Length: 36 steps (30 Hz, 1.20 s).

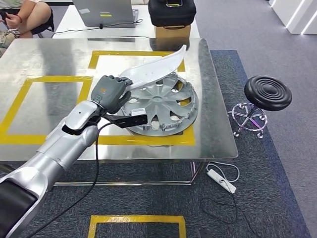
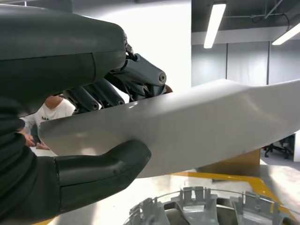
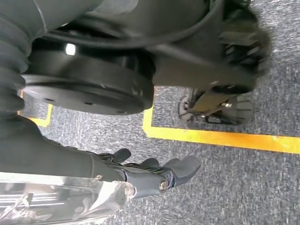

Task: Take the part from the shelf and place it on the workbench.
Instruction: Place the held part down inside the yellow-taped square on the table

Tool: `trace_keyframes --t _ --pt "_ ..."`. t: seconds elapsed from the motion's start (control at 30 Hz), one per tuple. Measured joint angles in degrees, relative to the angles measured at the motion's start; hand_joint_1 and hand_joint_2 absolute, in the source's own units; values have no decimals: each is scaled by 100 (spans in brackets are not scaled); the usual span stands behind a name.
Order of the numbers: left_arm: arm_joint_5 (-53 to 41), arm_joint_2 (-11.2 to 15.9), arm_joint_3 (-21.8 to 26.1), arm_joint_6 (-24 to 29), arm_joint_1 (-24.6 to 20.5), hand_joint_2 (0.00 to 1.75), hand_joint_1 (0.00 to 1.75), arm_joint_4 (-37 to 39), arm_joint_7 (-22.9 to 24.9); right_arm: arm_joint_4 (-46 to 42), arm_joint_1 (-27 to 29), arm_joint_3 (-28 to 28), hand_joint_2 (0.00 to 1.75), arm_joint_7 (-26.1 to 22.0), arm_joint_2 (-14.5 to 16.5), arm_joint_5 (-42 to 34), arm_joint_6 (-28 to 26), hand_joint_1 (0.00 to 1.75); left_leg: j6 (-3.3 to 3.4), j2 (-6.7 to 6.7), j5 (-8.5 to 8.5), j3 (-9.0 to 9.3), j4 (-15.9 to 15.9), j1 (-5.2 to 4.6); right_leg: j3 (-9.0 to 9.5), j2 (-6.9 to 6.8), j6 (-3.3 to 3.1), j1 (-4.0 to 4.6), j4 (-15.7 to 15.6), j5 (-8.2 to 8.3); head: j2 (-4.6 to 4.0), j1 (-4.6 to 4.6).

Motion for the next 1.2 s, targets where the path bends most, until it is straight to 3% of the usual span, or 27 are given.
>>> trace_keyframes --t 0.03,0.07,0.1,0.17,0.23,0.3,0.4,0.5,0.57,0.7,0.93,1.2 --pt "-3 1 -3 -1 17 175 175 0 0 0 3 -1 175 0 0 -1 0 0 1 -3 -22 22 2 0 -179 0 11 -4 270 -42 0 -1" --pt "-7 1 -5 1 32 175 175 0 1 0 7 -1 175 0 0 -1 0 0 -6 -6 -49 52 4 2 -269 -1 21 -7 340 39 0 1" --pt "-16 1 -7 7 42 175 175 0 1 0 11 -2 175 0 0 -1 0 0 -19 -9 -79 90 8 6 -243 -3 29 -15 172 236 0 0" --pt "-51 0 -7 32 44 175 175 0 7 1 16 -2 175 0 1 1 1 0 -66 -13 -155 186 15 12 39 -7 47 -34 -564 739 0 0" --pt "-102 2 -11 69 30 175 175 1 16 4 16 -1 175 0 8 5 1 0 -122 -19 -207 229 32 -4 306 0 23 -47 -1132 934 0 0" --pt "-148 7 -19 98 23 175 175 2 21 7 15 -1 175 1 14 10 1 0 -117 -24 -204 220 41 -25 375 20 -18 -54 -1272 904 0 -22" --pt "-180 15 -31 123 25 175 175 3 8 7 30 -1 175 5 15 18 -3 0 -59 -20 -163 228 9 -31 367 53 -42 -54 -1285 904 0 -45" --pt "-169 23 -36 126 23 175 175 6 -68 7 31 0 175 8 15 36 -5 0 -47 -15 -169 263 -61 -26 365 73 -87 -38 -1284 885 0 -45" --pt "-143 34 -37 129 23 175 175 7 -128 7 32 1 175 9 15 47 -7 0 -86 -14 -172 271 -85 -18 362 73 -113 -27 -1282 880 0 -43" --pt "-113 68 -34 139 22 175 175 18 -179 7 33 3 175 18 15 83 -11 0 -239 -15 -169 273 -100 1 361 71 -141 -12 -1279 884 0 -41" --pt "-83 161 55 339 -86 175 175 321 -202 7 29 19 175 69 15 161 -2 0 -245 -17 -158 269 -91 -9 374 60 -132 -28 -1287 909 0 -39" --pt "-138 465 447 627 -666 175 175 1351 -229 7 -19 72 175 152 16 343 16 0 -237 -15 -149 269 -87 -17 374 64 -126 -32 -1290 919 0 -40"
